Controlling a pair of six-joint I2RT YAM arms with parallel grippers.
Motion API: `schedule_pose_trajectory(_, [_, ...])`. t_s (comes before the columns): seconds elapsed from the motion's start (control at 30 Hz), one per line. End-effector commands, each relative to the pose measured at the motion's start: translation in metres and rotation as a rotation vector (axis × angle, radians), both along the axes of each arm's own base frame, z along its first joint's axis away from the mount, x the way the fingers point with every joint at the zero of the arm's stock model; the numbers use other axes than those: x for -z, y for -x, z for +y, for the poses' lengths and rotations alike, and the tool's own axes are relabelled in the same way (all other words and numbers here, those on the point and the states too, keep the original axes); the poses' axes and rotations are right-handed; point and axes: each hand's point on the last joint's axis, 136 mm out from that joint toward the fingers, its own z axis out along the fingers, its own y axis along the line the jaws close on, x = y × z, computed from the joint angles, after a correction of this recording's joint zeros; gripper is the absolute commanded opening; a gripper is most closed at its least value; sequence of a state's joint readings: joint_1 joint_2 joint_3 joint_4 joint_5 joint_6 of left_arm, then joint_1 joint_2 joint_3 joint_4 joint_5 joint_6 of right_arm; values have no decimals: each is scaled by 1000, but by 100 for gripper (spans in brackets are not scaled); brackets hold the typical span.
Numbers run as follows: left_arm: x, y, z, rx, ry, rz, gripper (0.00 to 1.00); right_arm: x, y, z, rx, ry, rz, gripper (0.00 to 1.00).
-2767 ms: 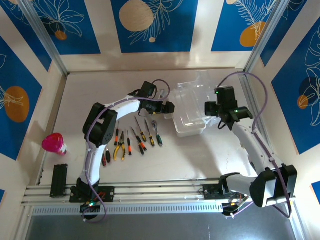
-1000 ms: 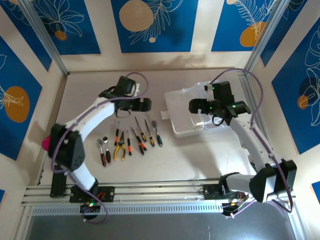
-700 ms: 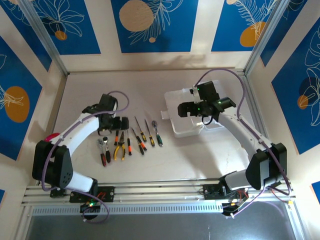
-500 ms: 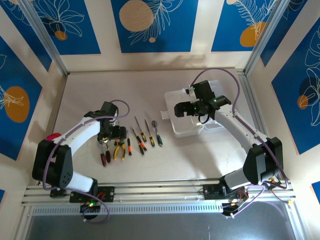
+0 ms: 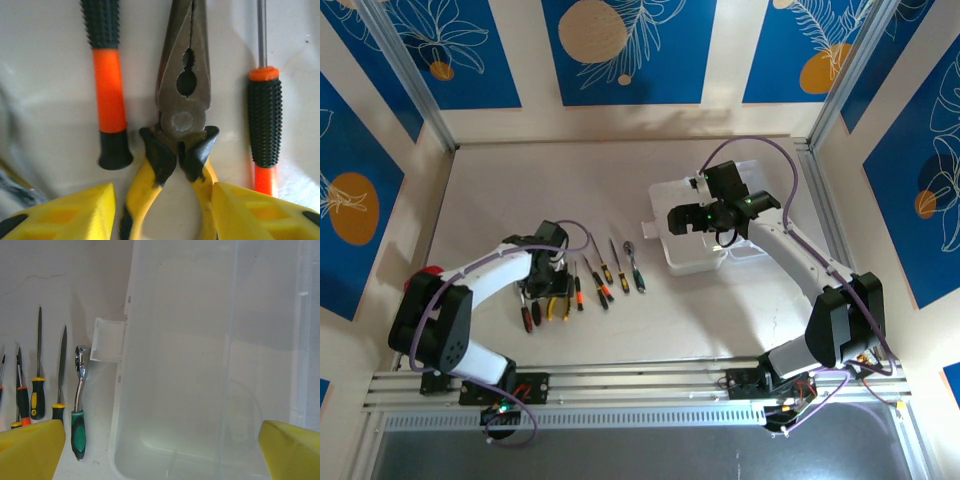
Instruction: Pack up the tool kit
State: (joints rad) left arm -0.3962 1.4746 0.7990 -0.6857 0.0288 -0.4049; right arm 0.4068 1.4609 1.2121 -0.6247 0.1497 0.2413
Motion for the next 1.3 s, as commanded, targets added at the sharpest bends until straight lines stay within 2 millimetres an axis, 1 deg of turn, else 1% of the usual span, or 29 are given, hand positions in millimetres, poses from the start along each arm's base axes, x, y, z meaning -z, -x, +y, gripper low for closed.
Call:
schedule_pose_trajectory(0.0, [11,10,4,-46,-16,33,46,-1,0,5,-4,-14,7,99])
schedule_pose_trajectory(0.1, [14,13,10,-55,-43,38,40,1,0,6,-5,-13,11,99])
schedule_pose_trajectory(0.27, [20,18,14,-64,-62,53,35,3,-1,6,-5,-14,18,99])
schedule_pose_trajectory(0.43, [29,27,21,-78,-85,83,35,6,-1,8,-9,-13,28,99])
schedule_pose_trajectory(0.57, [30,31,28,-94,-115,94,35,8,-2,10,-12,-12,33,99])
schedule_pose_trajectory(0.63, [31,32,30,-99,-119,98,27,8,-2,11,-13,-12,36,99])
schedule_pose_trajectory(0.73, [31,32,31,-101,-122,103,19,9,-2,11,-13,-10,37,99])
schedule_pose_trajectory(0.87, [31,32,31,-101,-122,107,18,8,-2,11,-14,-11,37,99])
schedule_pose_trajectory(0.97, [31,32,29,-96,-113,107,20,9,-2,12,-13,-11,39,99])
schedule_pose_trajectory(1.03, [31,32,27,-91,-102,109,19,10,-2,12,-13,-11,42,99])
schedule_pose_trajectory(1.1, [31,31,25,-90,-99,110,12,10,-2,12,-15,-13,41,99])
schedule_pose_trajectory(1.23, [32,28,22,-82,-89,113,5,8,-3,13,-18,-14,38,99])
schedule_pose_trajectory(1.27, [32,27,21,-79,-84,113,1,8,-3,13,-19,-13,39,99])
